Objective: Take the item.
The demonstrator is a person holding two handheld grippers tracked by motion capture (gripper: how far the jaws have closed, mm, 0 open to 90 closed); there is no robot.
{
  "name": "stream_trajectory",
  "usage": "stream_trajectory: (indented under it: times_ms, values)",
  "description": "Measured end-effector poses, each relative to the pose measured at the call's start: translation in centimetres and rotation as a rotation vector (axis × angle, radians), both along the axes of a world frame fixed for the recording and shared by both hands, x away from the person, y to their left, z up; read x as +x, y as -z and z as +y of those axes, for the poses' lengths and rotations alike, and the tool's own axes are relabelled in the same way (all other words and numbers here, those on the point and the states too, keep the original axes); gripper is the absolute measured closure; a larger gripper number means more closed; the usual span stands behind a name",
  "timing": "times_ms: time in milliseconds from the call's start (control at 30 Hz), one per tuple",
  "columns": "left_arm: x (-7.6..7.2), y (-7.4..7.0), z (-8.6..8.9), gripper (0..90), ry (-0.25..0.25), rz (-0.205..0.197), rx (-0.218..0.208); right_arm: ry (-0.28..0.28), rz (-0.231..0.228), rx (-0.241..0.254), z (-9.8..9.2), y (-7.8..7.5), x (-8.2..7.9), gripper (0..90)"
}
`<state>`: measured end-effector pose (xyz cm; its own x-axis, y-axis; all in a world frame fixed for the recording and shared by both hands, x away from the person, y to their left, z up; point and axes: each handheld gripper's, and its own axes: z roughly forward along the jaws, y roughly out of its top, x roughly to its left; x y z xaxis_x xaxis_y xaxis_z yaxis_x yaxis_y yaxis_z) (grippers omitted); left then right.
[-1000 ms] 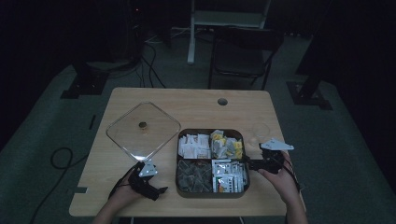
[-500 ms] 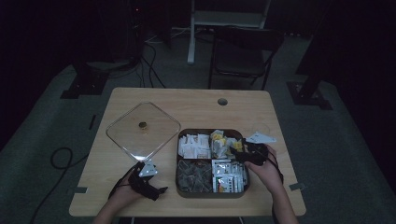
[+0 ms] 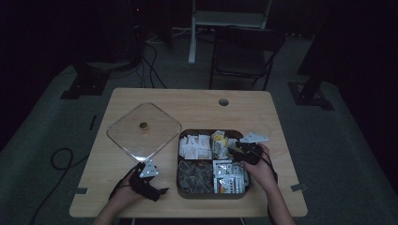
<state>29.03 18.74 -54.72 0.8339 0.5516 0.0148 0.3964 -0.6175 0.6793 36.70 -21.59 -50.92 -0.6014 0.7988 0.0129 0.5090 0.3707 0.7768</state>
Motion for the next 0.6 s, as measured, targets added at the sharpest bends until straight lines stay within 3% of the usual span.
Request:
stream_trajectory:
  times_ms: [167, 233, 600]
  values:
    - [0.0, 0.0, 0.0, 0.4, 0.0, 0.0, 0.0, 0.0, 0.012, -0.006, 0.1, 0.0, -0.1, 71.4]
    - [0.0, 0.0, 0.0, 0.3, 0.0, 0.0, 0.0, 0.005, 0.024, 0.022, 0.0, -0.2, -0.2, 75.5]
    - [0.0, 0.0, 0.0, 0.4, -0.002, 0.0, -0.002, 0.015, 0.016, 0.081, -0.6, -2.1, -0.7, 78.7]
